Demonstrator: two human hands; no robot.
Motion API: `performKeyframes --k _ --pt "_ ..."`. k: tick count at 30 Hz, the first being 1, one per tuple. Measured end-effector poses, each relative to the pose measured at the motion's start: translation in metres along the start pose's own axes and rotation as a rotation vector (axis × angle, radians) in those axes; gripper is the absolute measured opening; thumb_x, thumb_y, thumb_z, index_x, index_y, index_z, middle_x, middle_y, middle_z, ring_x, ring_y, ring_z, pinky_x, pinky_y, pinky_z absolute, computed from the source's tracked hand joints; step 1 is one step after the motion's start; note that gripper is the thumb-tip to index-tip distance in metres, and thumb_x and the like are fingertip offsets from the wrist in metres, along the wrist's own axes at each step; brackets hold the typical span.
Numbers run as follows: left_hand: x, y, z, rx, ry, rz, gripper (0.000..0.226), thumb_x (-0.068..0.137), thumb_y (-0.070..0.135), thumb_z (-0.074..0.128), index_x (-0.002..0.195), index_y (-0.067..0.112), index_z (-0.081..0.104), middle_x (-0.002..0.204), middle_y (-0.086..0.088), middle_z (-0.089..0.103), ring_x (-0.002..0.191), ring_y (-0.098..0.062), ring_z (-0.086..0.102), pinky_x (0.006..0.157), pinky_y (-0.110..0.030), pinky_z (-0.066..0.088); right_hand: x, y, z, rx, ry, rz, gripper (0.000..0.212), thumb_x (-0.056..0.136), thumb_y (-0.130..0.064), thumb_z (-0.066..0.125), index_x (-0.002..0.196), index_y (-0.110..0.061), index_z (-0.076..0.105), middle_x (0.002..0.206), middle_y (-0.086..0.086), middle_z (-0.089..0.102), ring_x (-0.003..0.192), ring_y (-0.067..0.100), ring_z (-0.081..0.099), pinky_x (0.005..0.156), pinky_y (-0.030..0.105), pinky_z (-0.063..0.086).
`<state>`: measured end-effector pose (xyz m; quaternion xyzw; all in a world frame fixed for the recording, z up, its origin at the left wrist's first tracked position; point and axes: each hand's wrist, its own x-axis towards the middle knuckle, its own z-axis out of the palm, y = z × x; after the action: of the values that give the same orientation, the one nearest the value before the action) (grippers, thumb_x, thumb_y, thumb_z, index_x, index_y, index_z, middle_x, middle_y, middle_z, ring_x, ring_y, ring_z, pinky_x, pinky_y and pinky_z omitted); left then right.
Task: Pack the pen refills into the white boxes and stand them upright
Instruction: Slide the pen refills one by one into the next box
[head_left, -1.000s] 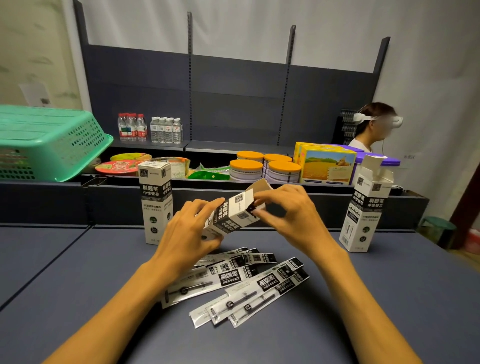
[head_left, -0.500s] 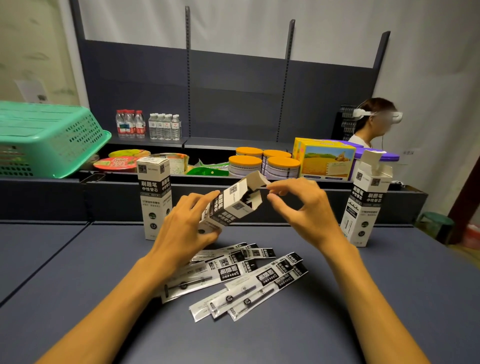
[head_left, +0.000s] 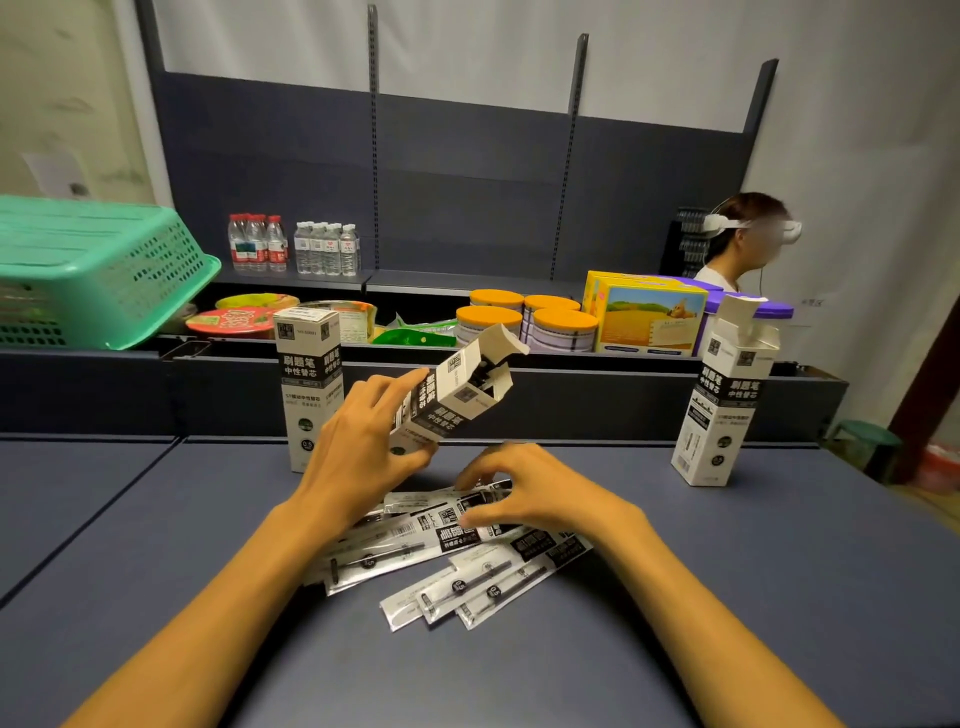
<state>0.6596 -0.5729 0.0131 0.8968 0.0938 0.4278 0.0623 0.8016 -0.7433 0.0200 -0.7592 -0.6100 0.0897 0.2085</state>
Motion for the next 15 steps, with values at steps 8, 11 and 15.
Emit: performKeyframes --k 8,11,15 --pt "0.0 -0.001 0.001 0.008 -0.005 -0.013 0.085 0.07 0.029 0.082 0.143 0.023 0.038 0.115 -0.002 0.054 0.101 -0.016 0.049 0.071 -0.034 0.054 0.001 0.0 0.005 -0.064 -0.013 -0.019 0.026 0.077 -0.042 0.075 0.101 -0.032 0.069 0.105 -0.016 0.059 0.095 0.003 0.054 0.082 0.027 0.05" --pt "0.0 -0.001 0.001 0.009 -0.005 -0.011 0.085 0.071 0.029 0.081 0.143 0.023 0.038 0.115 -0.002 0.054 0.101 -0.016 0.049 0.072 -0.034 0.054 -0.001 0.004 0.001 -0.071 -0.013 -0.007 0.021 0.076 -0.039 0.076 0.094 -0.032 0.068 0.103 -0.015 0.058 0.095 0.003 0.052 0.083 0.028 0.048" --pt "0.001 -0.002 0.001 0.019 -0.009 -0.01 0.085 0.07 0.03 0.081 0.143 0.023 0.037 0.115 -0.002 0.054 0.1 -0.016 0.049 0.071 -0.035 0.054 -0.005 0.005 -0.006 0.034 -0.009 0.041 0.013 0.077 -0.027 0.078 0.086 -0.024 0.069 0.095 -0.011 0.065 0.091 0.007 0.058 0.085 0.031 0.05"
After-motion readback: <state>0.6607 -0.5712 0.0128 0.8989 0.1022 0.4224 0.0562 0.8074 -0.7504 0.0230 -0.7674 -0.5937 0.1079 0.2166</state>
